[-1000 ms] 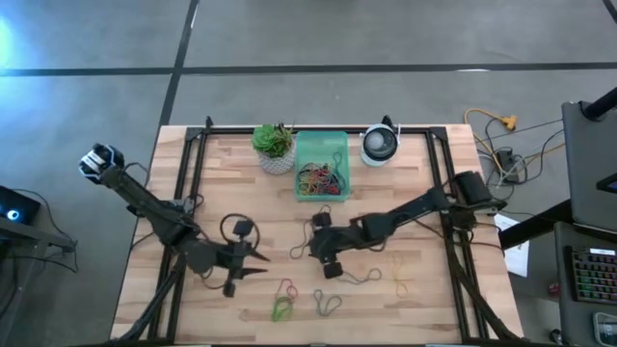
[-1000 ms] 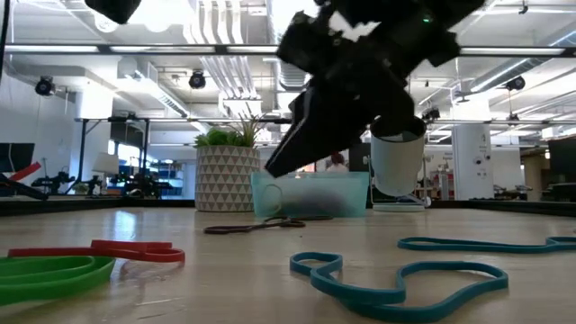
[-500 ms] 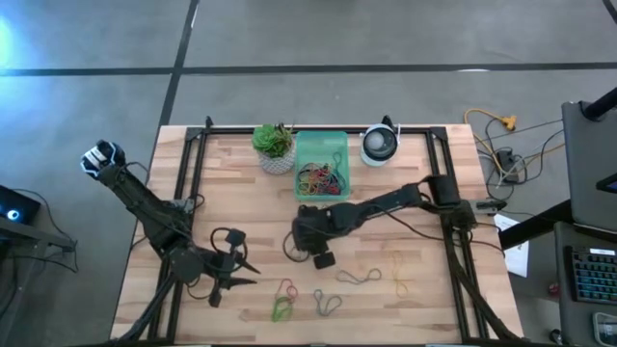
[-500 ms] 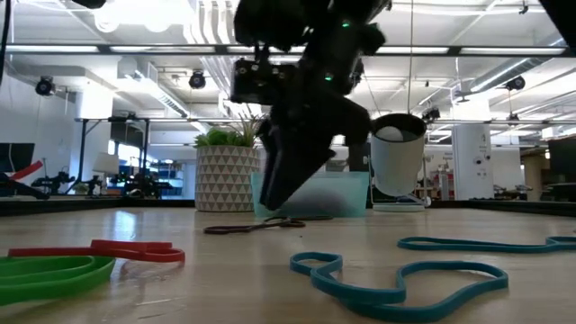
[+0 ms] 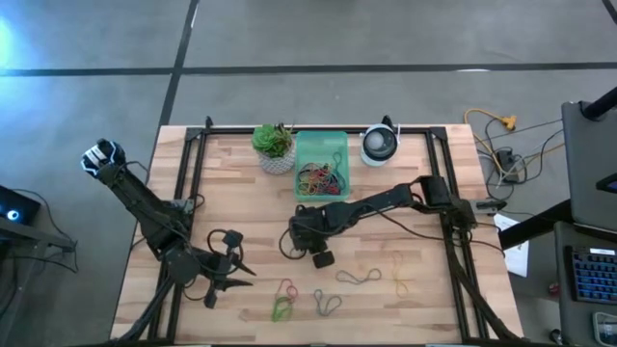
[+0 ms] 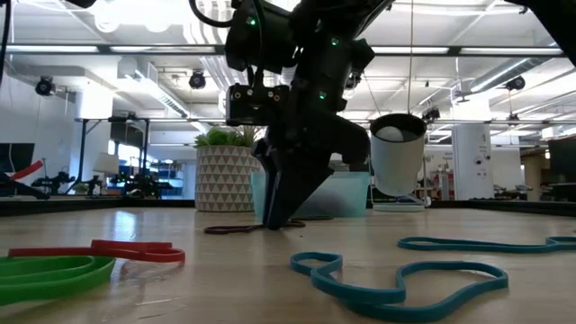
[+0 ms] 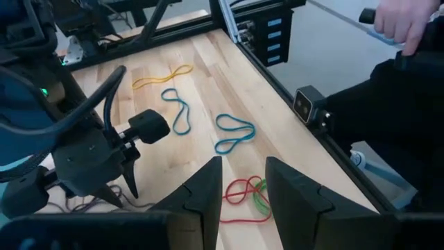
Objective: Pick and place rubber bands into bin
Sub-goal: Put the violet rubber band into the green bin
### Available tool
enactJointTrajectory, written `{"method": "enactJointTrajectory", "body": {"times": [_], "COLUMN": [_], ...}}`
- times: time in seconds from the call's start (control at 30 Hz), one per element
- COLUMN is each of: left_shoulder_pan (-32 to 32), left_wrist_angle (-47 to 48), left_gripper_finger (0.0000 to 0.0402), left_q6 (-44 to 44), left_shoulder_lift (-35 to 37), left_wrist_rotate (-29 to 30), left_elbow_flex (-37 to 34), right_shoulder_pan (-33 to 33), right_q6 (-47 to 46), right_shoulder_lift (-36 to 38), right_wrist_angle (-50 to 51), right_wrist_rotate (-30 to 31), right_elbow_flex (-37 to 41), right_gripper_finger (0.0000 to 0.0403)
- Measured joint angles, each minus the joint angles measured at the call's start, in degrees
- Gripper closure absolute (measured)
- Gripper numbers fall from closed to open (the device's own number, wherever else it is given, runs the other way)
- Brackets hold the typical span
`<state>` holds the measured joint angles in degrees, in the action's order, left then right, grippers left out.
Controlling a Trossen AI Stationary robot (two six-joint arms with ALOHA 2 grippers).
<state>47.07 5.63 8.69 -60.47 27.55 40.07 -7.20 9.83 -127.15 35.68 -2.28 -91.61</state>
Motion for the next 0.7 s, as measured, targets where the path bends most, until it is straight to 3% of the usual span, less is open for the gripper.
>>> {"method": "enactJointTrajectory", "body": {"times": [0.3, 0.7], "left_shoulder_pan": [-0.02, -0.02], "left_wrist_angle": [-0.34, -0.31], "left_gripper_finger": [0.0306, 0.0306], "left_q6": [0.04, 0.07], "left_shoulder_lift": [-0.07, -0.09], "left_wrist_rotate": [0.12, 0.20], "left_elbow_flex": [0.00, -0.14], "right_shoulder_pan": [0.24, -1.71], "right_q6": [-1.60, -1.89], "right_shoulder_lift": [-1.86, 0.67], "right_wrist_angle": [1.44, 4.16], "right_wrist_rotate": [-7.27, -7.67], "right_elbow_flex": [-0.13, -1.20], "right_gripper_finger": [0.0388, 0.0394]}}
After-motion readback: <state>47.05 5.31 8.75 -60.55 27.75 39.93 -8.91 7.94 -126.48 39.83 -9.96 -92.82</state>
